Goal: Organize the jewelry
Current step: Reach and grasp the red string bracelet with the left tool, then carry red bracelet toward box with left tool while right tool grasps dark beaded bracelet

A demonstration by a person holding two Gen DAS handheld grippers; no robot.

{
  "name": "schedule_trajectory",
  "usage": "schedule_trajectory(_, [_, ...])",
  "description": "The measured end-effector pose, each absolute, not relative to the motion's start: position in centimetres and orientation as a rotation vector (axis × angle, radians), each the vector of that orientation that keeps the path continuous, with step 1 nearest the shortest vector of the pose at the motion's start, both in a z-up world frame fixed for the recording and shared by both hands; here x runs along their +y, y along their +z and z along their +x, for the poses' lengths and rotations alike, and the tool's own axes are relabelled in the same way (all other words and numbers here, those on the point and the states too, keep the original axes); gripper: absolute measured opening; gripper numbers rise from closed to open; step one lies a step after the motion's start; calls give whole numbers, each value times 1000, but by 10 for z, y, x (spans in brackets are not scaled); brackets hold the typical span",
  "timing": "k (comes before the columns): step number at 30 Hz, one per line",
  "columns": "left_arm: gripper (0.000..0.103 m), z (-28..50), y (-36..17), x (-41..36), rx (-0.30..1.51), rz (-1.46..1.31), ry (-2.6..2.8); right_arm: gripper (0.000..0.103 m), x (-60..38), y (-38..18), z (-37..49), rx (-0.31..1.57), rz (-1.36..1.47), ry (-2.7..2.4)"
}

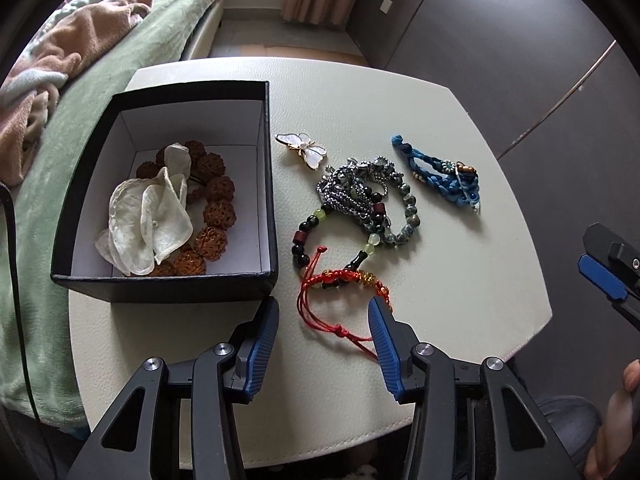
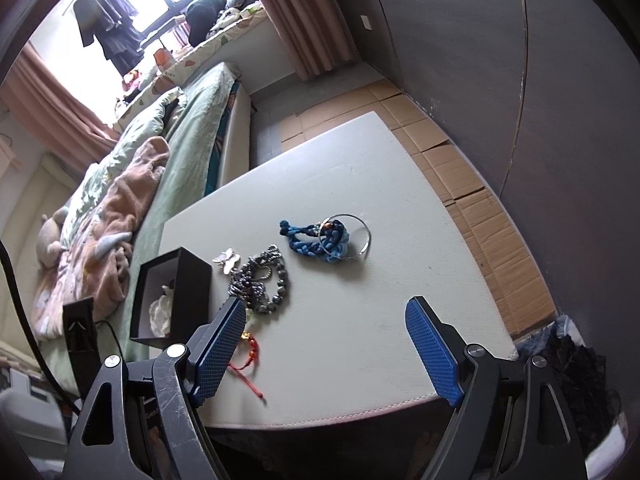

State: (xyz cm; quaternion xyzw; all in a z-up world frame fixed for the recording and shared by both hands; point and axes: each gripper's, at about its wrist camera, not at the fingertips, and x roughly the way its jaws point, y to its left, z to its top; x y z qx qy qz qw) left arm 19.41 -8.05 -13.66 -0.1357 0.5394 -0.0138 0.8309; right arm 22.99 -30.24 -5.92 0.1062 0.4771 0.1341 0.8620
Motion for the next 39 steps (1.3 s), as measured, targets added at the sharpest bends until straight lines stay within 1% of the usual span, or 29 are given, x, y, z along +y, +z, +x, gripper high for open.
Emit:
schedule_trajectory(1, [47, 195, -139, -83, 1146, -278, -23, 83, -302, -61, 231, 1005, 215, 277])
schedule_trajectory(3, [34, 197, -146, -85, 1164, -258, -4, 83, -300, -65, 234, 1018, 213, 273])
schedule_trajectory(4, [31, 195, -145, -85, 1142, -249, 8, 83, -298, -68, 235, 1027, 213, 275])
schedule_trajectory(5, [16, 195, -146, -86, 1147, -247, 9, 83, -296, -71, 236, 1037, 207, 280])
schedule_trajectory(6, [5, 195, -147, -86, 1153, -237, 19, 82, -296, -71, 236, 1037, 207, 280])
schedule_trajectory(7, [2, 195, -147, -84, 1150, -239, 21, 81, -292, -73, 237, 1045, 197, 285])
schedule_trajectory(13, [1, 187, -141, -65, 1154, -322, -33, 78, -274, -80, 238, 1070, 195, 352])
schedule_trajectory(18, [1, 175, -122, -51, 1139, -365, -68, 68, -259, -94, 243, 1121, 258, 423])
schedule_trajectory(20, [1, 169, -112, -47, 1126, -370, -81, 61, -254, -99, 246, 1138, 292, 444])
schedule_trajectory(25, [1, 159, -86, -38, 1081, -391, -106, 50, -249, -114, 252, 1182, 378, 470])
schedule_trajectory(27, [1, 157, -77, -35, 1060, -395, -115, 49, -241, -124, 255, 1213, 405, 472])
schedule_trajectory(29, [1, 154, -66, -32, 1036, -404, -125, 44, -234, -129, 256, 1228, 417, 479])
schedule_trajectory(36, [1, 161, -45, -20, 979, -413, -107, 42, -211, -136, 258, 1243, 412, 493])
schedule_trajectory(39, [1, 163, -42, -9, 967, -424, -86, 38, -200, -140, 261, 1254, 397, 484])
